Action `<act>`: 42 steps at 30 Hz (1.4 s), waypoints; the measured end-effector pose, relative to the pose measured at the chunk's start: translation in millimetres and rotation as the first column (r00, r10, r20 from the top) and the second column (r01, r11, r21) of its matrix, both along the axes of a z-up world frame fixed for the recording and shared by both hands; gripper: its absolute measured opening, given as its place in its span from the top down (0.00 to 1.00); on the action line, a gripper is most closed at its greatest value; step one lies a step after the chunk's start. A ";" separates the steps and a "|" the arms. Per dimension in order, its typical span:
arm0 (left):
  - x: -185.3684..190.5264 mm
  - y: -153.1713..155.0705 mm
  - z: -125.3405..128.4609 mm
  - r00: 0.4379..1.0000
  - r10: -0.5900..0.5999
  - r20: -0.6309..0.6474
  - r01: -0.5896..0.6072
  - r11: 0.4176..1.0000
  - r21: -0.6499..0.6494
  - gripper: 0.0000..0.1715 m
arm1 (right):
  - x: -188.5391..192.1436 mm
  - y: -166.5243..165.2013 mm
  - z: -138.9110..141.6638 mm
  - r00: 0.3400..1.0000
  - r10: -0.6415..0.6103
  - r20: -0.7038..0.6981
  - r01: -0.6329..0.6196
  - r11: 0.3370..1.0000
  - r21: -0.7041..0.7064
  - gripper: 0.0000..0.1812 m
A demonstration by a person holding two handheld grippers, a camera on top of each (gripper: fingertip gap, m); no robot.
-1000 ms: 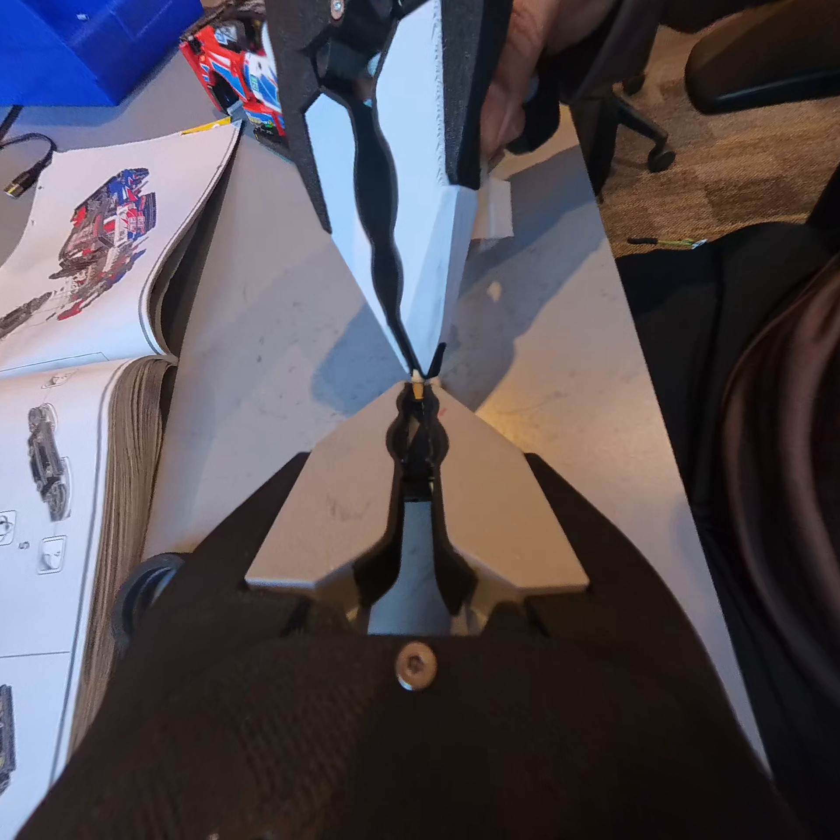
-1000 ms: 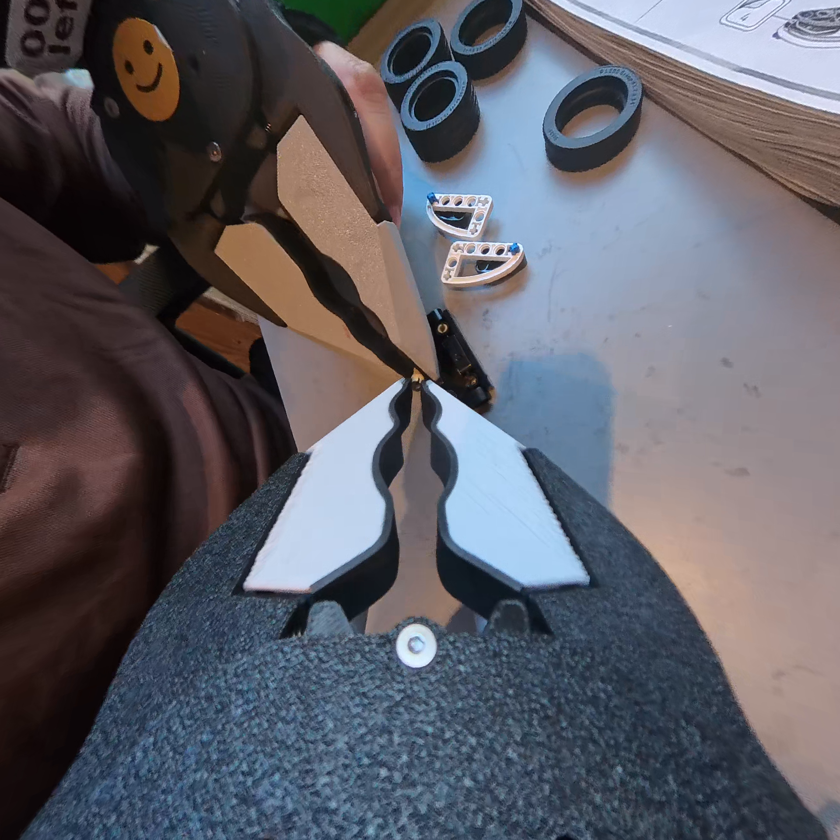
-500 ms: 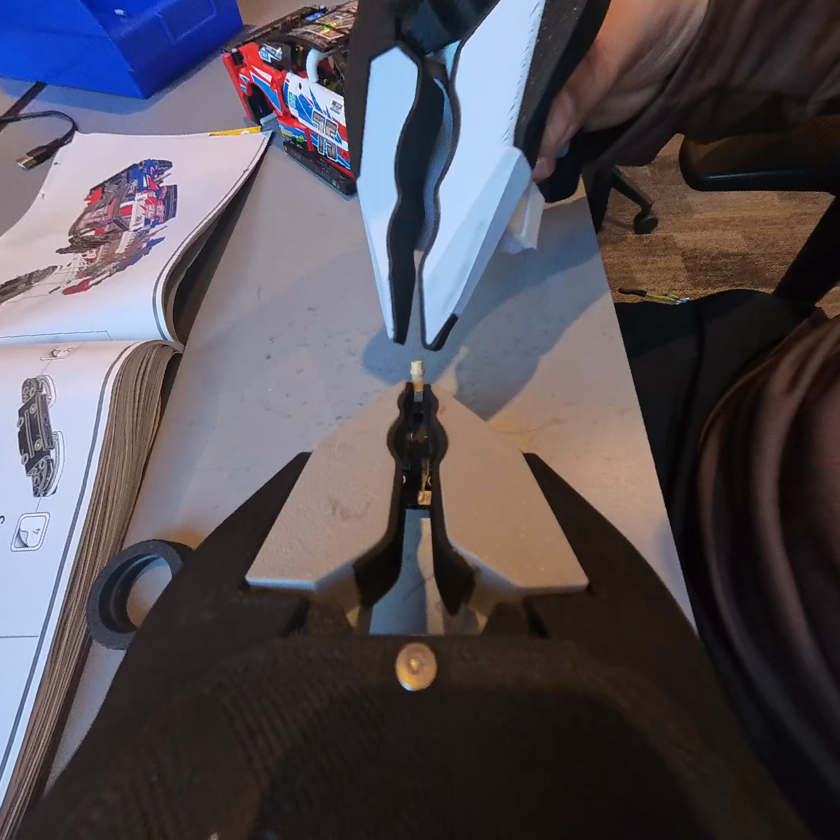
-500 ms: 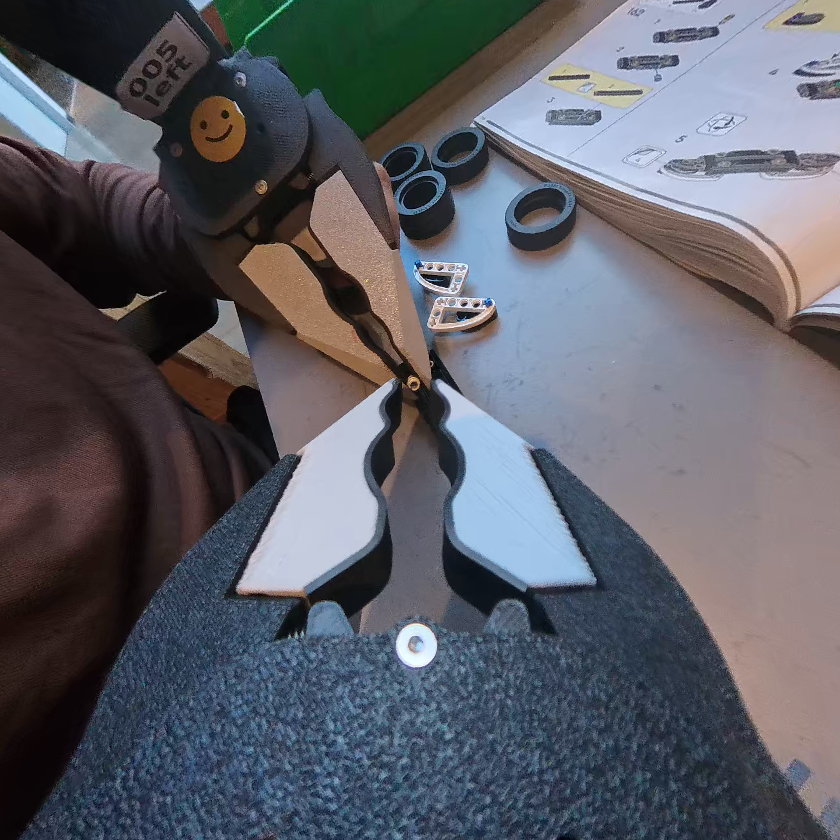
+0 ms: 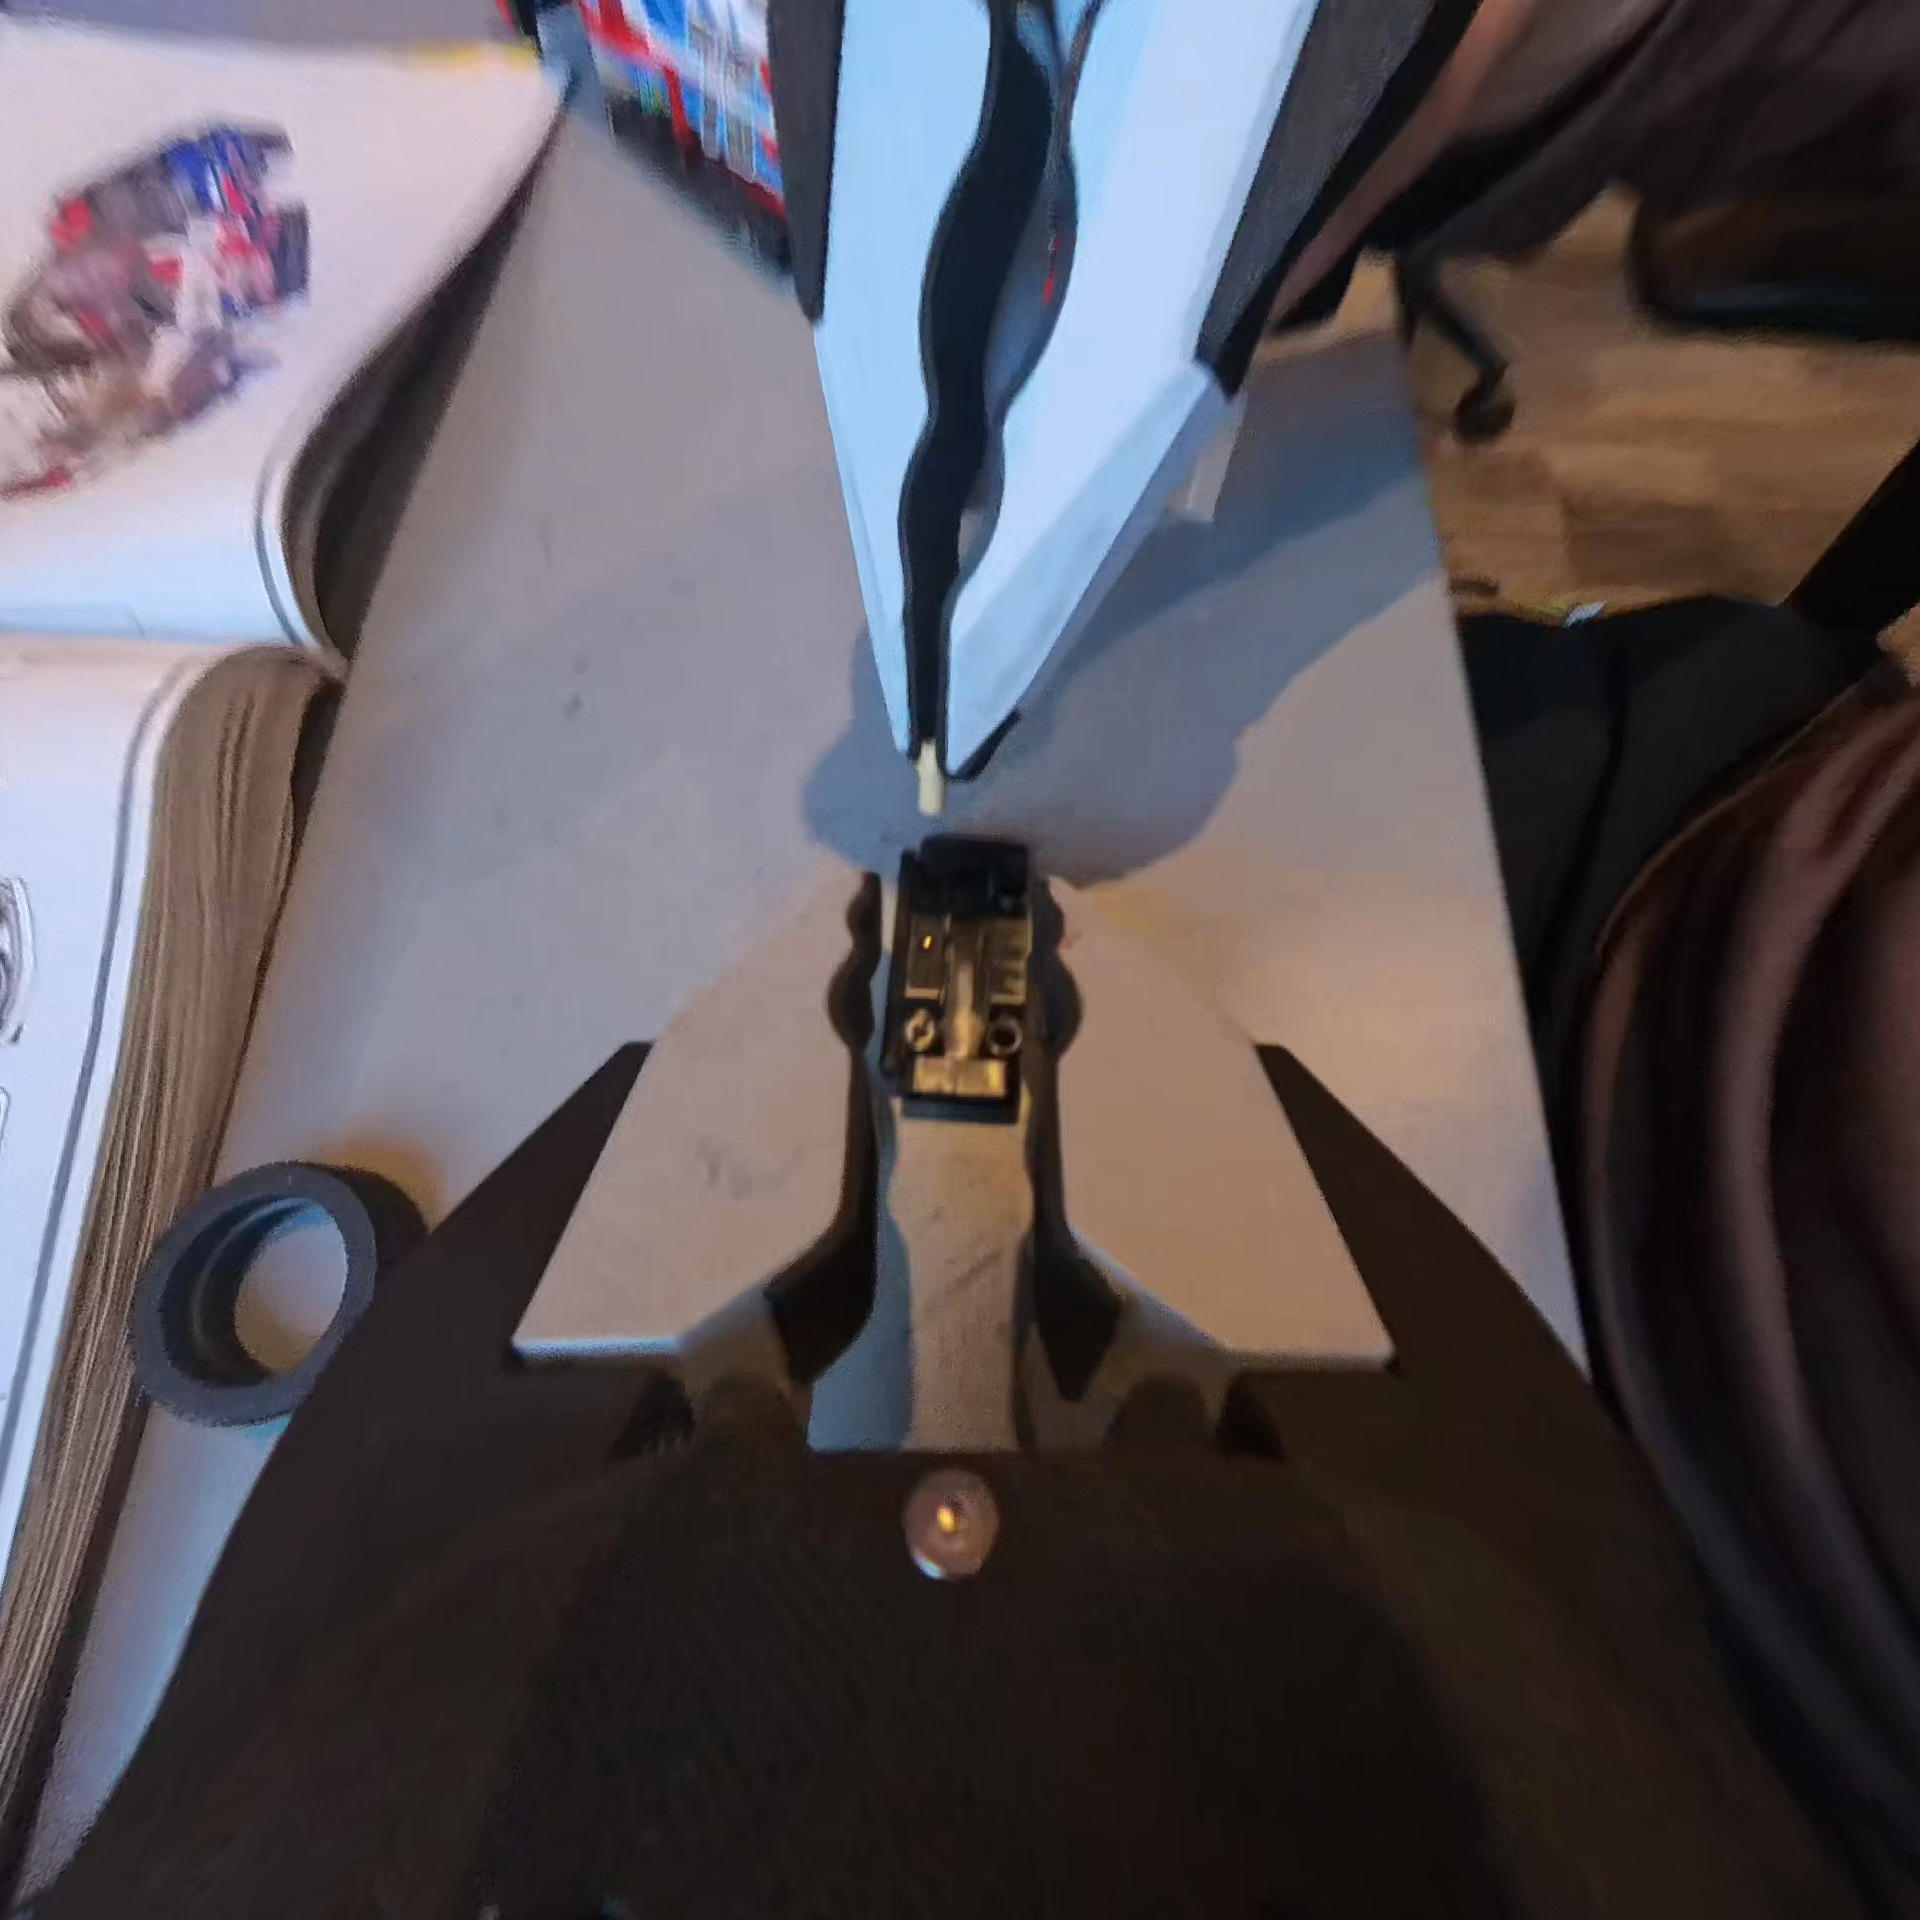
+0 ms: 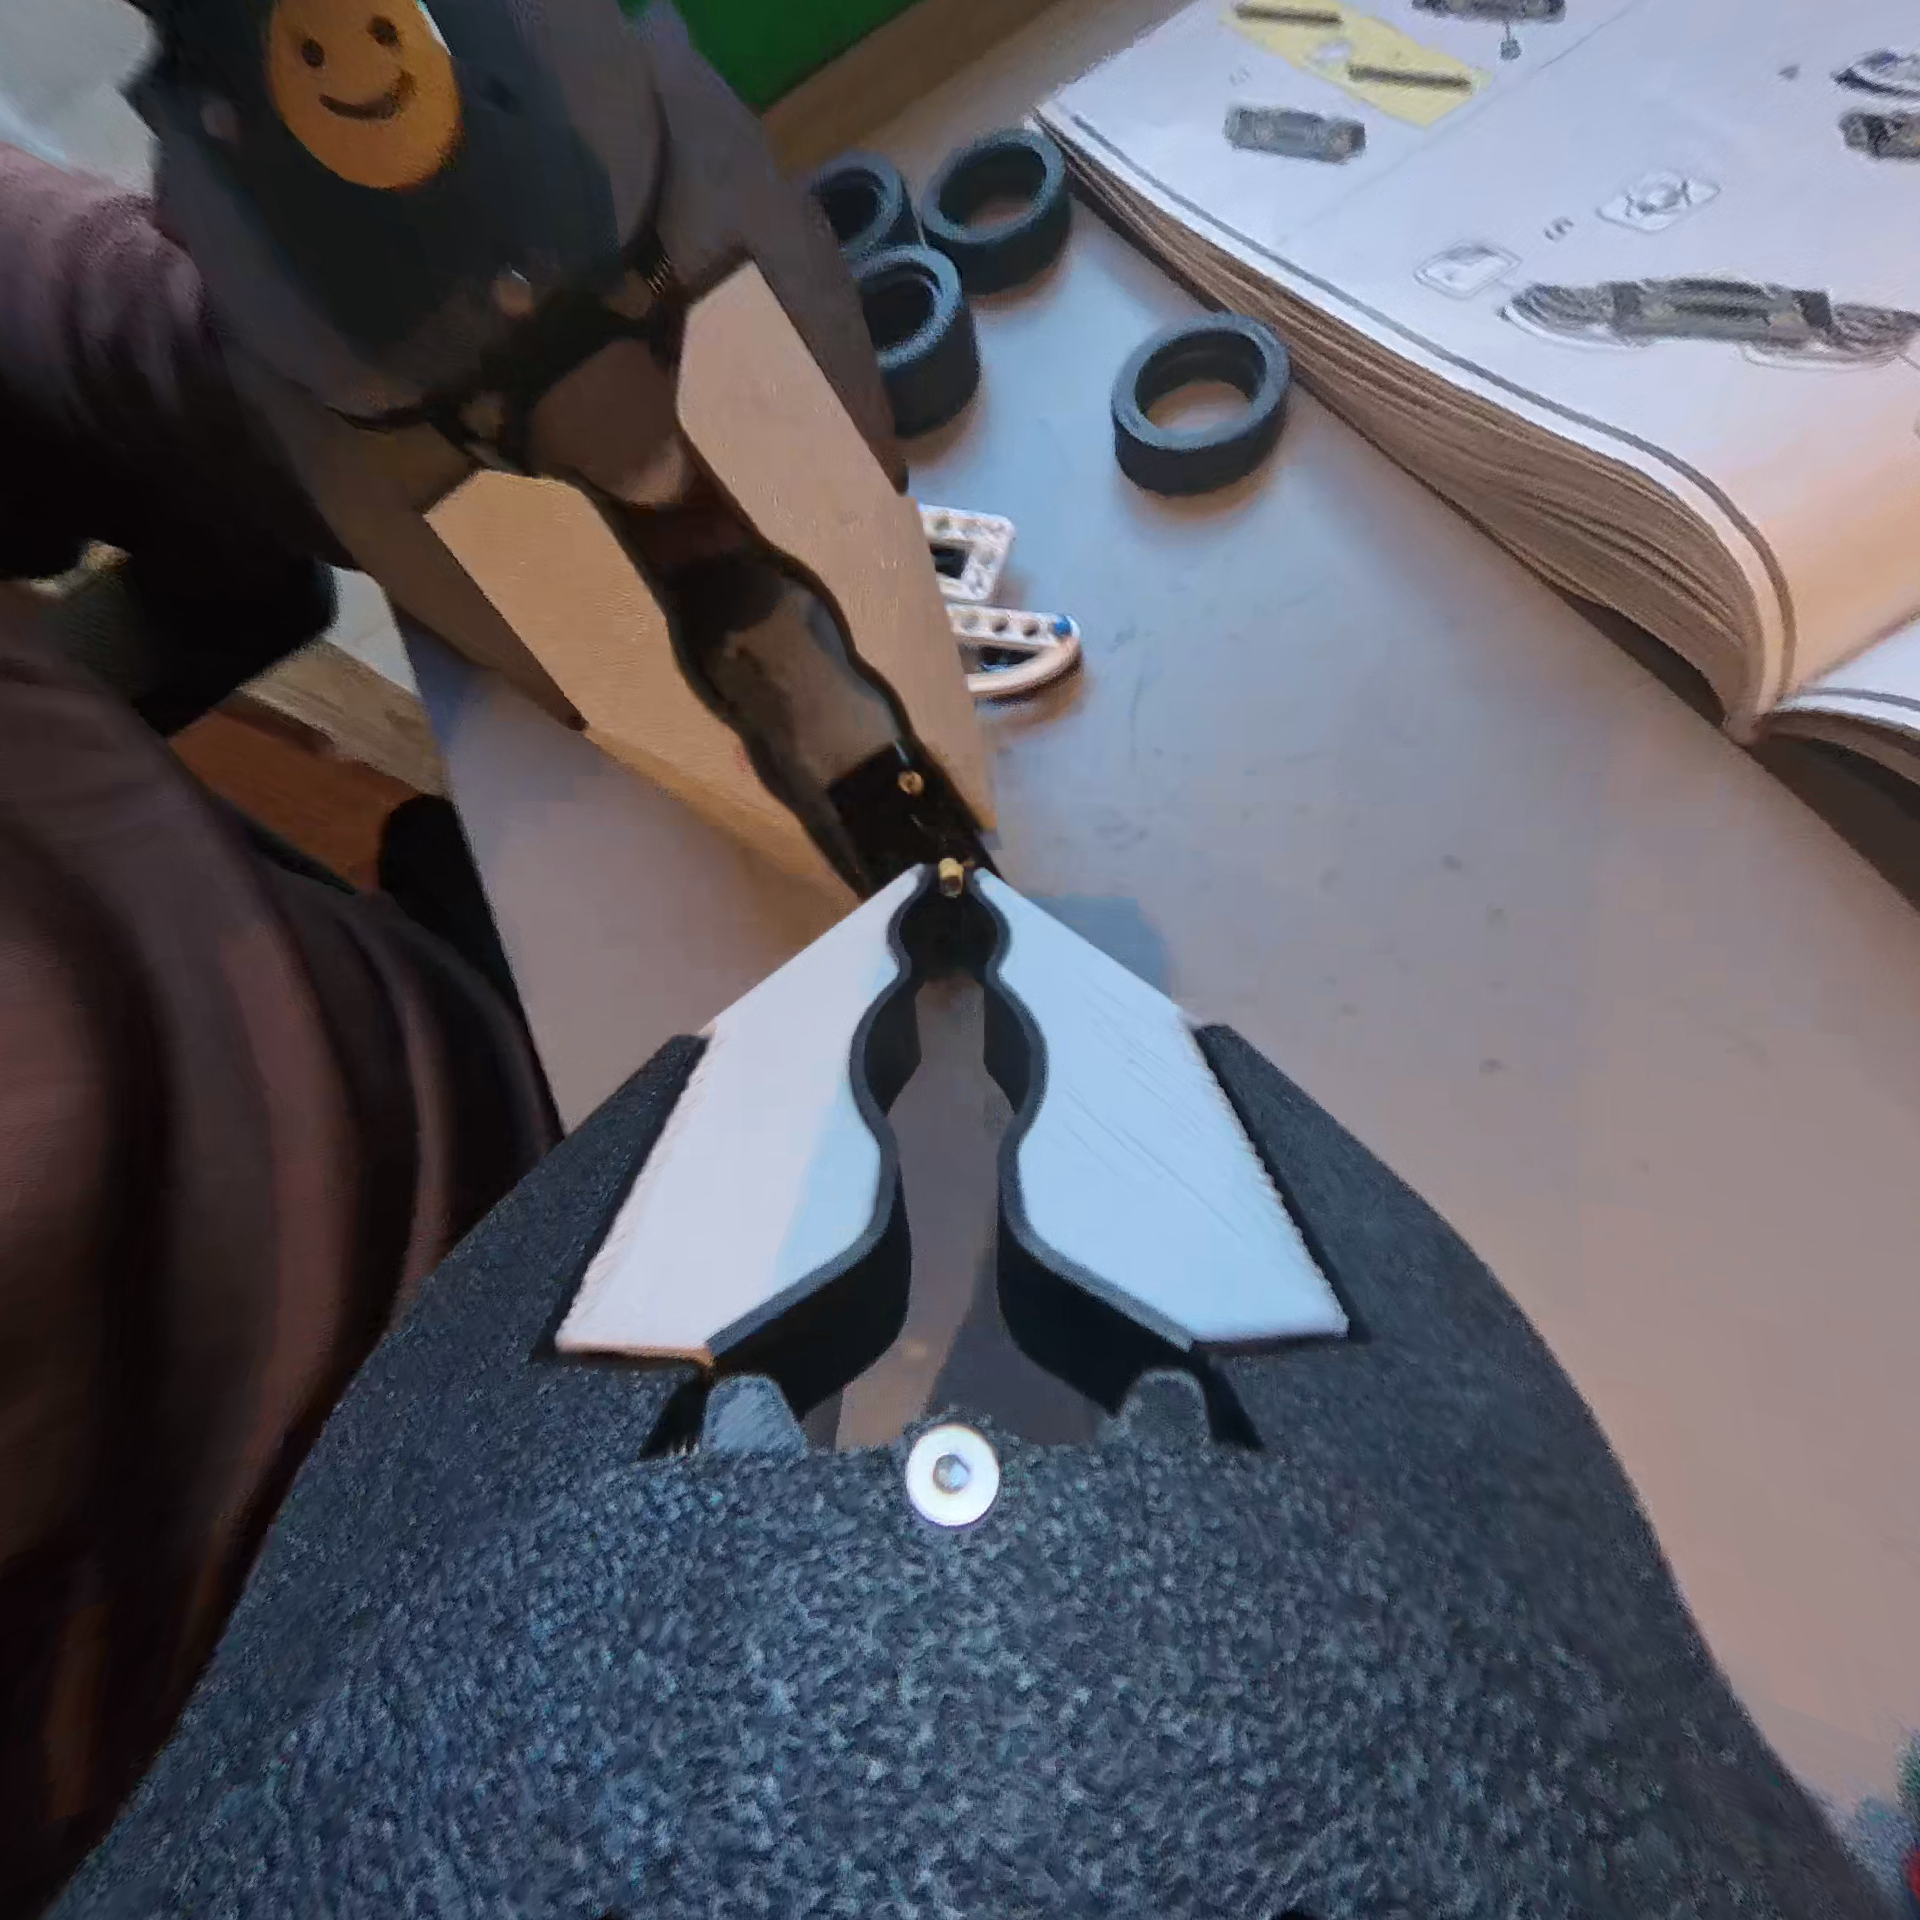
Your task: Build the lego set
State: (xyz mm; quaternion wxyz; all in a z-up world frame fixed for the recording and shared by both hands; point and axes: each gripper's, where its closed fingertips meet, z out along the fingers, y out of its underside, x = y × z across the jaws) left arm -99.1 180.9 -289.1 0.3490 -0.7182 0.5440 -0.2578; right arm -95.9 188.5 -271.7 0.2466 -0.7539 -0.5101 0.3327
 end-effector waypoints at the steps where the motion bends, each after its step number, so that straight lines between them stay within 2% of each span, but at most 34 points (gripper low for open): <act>1: -2.9 1.5 -6.4 0.999 0.006 -0.039 -0.006 1.000 0.005 0.83 | 0.9 0.1 -4.1 0.999 0.009 0.031 -0.009 1.000 -0.001 0.98; 8: -5.6 -0.5 -17.7 0.995 -0.008 -0.103 0.008 1.000 0.002 0.80 | -4.1 -2.3 -17.8 0.978 0.089 0.190 -0.103 0.992 0.067 0.98; 13: -6.4 -1.9 -6.6 0.999 -0.013 -0.048 0.012 1.000 -0.017 0.79 | -4.2 4.4 -17.1 0.981 0.072 0.181 -0.087 0.993 0.073 0.98; 16: -10.3 -1.8 -17.5 0.994 -0.009 -0.105 0.006 0.999 -0.032 0.79 | -7.1 3.0 -18.4 0.979 0.092 0.182 -0.105 0.992 0.063 0.98; 20: -6.4 -5.7 -18.8 0.995 -0.029 -0.092 0.025 0.999 -0.043 0.84 | -8.4 1.5 -22.3 0.967 0.122 0.221 -0.139 0.988 0.063 0.98; 35: -5.2 -4.3 -19.1 0.996 -0.028 -0.083 0.025 0.999 -0.043 0.84 | -7.6 -1.3 -24.3 0.892 0.190 0.410 -0.255 0.961 0.110 0.98; 39: -5.5 -3.3 -19.2 0.996 -0.017 -0.087 0.015 0.999 -0.028 0.84 | -8.9 -0.1 -24.8 0.909 0.162 0.384 -0.212 0.973 0.091 0.98; 42: -5.5 -3.3 -19.2 0.996 -0.016 -0.086 0.013 0.999 -0.031 0.84 | -5.4 -0.5 -27.0 0.904 0.165 0.395 -0.228 0.967 0.117 0.99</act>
